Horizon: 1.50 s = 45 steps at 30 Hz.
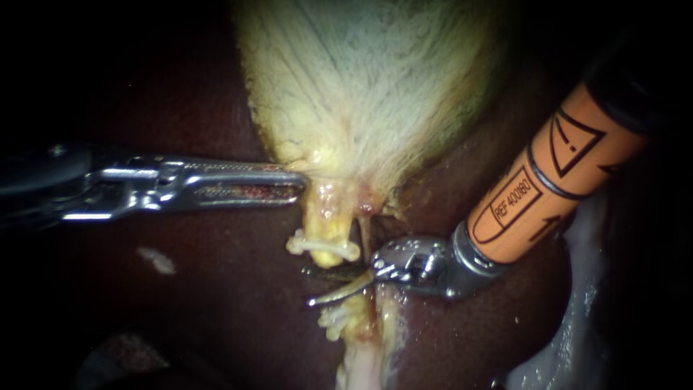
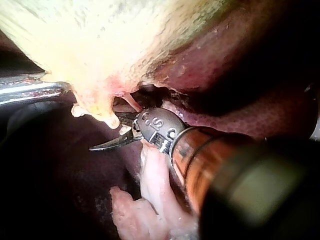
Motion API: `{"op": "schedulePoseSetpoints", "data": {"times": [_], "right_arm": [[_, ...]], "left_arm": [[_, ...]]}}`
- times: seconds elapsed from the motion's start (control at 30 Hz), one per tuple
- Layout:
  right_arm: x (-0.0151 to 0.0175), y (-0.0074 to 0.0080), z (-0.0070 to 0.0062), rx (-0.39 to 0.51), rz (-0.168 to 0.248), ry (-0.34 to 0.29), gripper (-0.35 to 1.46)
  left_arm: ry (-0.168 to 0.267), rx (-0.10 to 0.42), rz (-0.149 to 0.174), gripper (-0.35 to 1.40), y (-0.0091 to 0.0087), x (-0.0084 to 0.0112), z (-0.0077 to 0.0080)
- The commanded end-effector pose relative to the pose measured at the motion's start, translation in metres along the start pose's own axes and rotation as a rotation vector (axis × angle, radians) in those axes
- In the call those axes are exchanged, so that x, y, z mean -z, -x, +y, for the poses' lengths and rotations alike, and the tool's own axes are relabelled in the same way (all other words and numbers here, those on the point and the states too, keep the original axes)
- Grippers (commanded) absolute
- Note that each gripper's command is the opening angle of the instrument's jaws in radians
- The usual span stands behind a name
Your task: Go back from the cut left tube
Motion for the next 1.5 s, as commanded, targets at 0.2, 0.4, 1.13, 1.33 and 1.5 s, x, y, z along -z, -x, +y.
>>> {"op": "schedulePoseSetpoints", "data": {"times": [0.2, 0.4, 1.13, 1.33, 1.5], "right_arm": [[0.0002, 0.0002, -0.0008, 0.003, -0.001, -0.005, 0.94], [0.0014, 0.0012, -0.0035, 0.067, -0.011, -0.026, 1.11], [0.0136, 0.0005, -0.0014, 0.528, 0.043, 0.318, 1.43], [0.0144, 0.0003, -0.0014, 0.580, 0.033, 0.345, 1.43], [0.0145, 0.0003, -0.0014, 0.591, 0.031, 0.347, 1.43]], "left_arm": [[0.000, 0.000, 0.000, -0.35, 0.0000, 0.0000, 0.0000], [-0.001, 0.000, 0.000, -0.35, -0.0001, 0.0001, 0.0001], [-0.002, 0.000, 0.000, -0.35, -0.0001, 0.0002, 0.0003], [-0.002, 0.000, 0.000, -0.35, -0.0001, 0.0001, 0.0003], [0.001, -0.002, -0.001, -0.35, -0.0004, -0.0004, 0.0004]]}}
